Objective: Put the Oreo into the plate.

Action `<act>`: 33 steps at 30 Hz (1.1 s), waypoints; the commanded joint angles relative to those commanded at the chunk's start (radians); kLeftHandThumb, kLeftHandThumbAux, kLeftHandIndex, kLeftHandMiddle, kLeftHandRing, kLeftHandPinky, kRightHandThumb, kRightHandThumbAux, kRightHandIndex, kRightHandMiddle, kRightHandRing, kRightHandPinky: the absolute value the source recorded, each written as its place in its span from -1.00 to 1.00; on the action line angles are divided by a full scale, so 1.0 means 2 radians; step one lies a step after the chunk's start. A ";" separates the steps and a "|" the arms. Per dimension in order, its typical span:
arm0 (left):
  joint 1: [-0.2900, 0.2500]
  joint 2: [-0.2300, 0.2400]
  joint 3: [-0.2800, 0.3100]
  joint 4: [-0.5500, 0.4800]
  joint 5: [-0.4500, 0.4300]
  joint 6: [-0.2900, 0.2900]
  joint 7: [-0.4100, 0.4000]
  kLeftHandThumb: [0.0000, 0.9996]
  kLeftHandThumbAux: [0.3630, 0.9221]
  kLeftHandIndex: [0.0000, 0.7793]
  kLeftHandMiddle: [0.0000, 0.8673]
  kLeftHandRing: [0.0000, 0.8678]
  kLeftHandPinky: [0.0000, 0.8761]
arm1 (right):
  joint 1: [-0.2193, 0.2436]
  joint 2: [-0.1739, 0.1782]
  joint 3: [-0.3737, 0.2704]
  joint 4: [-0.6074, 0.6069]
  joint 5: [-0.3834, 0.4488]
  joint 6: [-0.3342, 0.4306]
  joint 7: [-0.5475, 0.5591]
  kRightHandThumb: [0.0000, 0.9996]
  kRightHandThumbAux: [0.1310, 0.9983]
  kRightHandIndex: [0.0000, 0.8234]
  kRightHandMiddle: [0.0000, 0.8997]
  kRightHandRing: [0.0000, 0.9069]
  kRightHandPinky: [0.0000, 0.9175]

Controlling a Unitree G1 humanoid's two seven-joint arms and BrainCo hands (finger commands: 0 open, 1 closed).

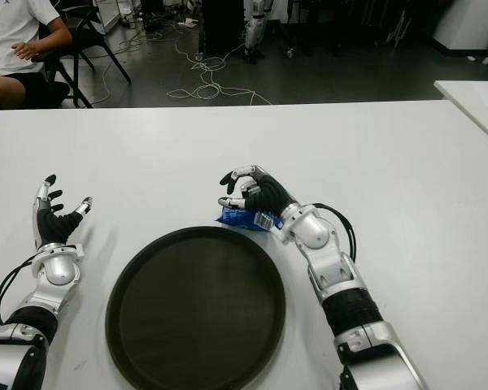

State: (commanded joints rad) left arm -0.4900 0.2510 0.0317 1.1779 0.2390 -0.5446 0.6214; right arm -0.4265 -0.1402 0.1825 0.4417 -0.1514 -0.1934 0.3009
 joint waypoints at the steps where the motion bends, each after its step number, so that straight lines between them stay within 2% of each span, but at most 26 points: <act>1: 0.000 0.000 0.000 0.000 -0.001 0.000 -0.001 -0.41 0.51 -0.68 -0.73 -0.66 -0.49 | 0.000 0.000 0.000 0.001 -0.001 -0.001 -0.001 -0.45 0.47 0.65 0.82 0.84 0.78; 6: 0.000 -0.001 0.003 0.000 -0.005 0.001 -0.008 -0.39 0.44 -0.70 -0.77 -0.72 -0.57 | -0.002 0.002 -0.002 0.008 -0.008 -0.010 -0.019 -0.47 0.51 0.65 0.81 0.81 0.77; 9: 0.001 -0.001 0.005 0.000 -0.008 0.000 -0.012 -0.39 0.43 -0.71 -0.79 -0.74 -0.59 | -0.001 0.003 0.001 0.010 -0.029 -0.016 -0.053 -0.51 0.54 0.58 0.76 0.76 0.74; 12: 0.001 -0.002 0.006 -0.001 -0.010 -0.002 -0.015 -0.39 0.42 -0.71 -0.79 -0.73 -0.58 | -0.001 0.002 0.006 0.014 -0.065 -0.026 -0.103 -0.61 0.54 0.32 0.37 0.38 0.30; 14: 0.001 -0.001 0.006 -0.001 -0.010 -0.003 -0.016 -0.42 0.44 -0.71 -0.77 -0.71 -0.55 | -0.001 0.000 0.010 0.016 -0.088 -0.032 -0.132 -0.80 0.53 -0.04 -0.03 -0.04 -0.16; 15: 0.001 -0.001 0.005 -0.001 -0.009 -0.003 -0.016 -0.42 0.44 -0.71 -0.76 -0.70 -0.55 | -0.001 -0.002 0.013 0.017 -0.100 -0.032 -0.143 -0.84 0.52 -0.12 -0.10 -0.11 -0.24; 17: 0.002 0.000 0.003 -0.001 -0.007 -0.003 -0.014 -0.43 0.46 -0.72 -0.75 -0.68 -0.53 | -0.004 -0.006 0.021 0.018 -0.123 -0.026 -0.159 -0.93 0.47 -0.41 -0.37 -0.39 -0.52; 20: 0.002 0.001 0.001 -0.002 -0.004 -0.005 -0.011 -0.45 0.46 -0.71 -0.73 -0.67 -0.54 | -0.010 -0.013 0.033 0.019 -0.151 -0.006 -0.167 -0.98 0.33 -0.75 -0.70 -0.71 -0.75; 23: 0.002 0.001 0.000 -0.002 -0.003 -0.004 -0.011 -0.46 0.45 -0.71 -0.72 -0.66 -0.55 | -0.012 -0.017 0.040 0.020 -0.162 0.007 -0.163 -0.99 0.28 -0.91 -0.89 -0.89 -0.88; 25: 0.002 0.002 0.000 -0.002 -0.003 -0.002 -0.010 -0.47 0.46 -0.71 -0.72 -0.67 -0.56 | -0.014 -0.019 0.043 0.020 -0.167 0.015 -0.158 -1.00 0.26 -0.96 -0.95 -0.95 -0.92; 33: 0.001 0.001 0.000 -0.001 -0.003 0.003 -0.008 -0.45 0.46 -0.70 -0.73 -0.68 -0.56 | -0.022 -0.025 0.057 0.019 -0.185 0.046 -0.147 -1.00 0.18 -1.00 -1.00 -1.00 -0.96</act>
State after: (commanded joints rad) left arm -0.4890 0.2528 0.0324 1.1759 0.2332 -0.5390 0.6060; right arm -0.4696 -0.1906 0.2958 0.4806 -0.5214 -0.1007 0.0076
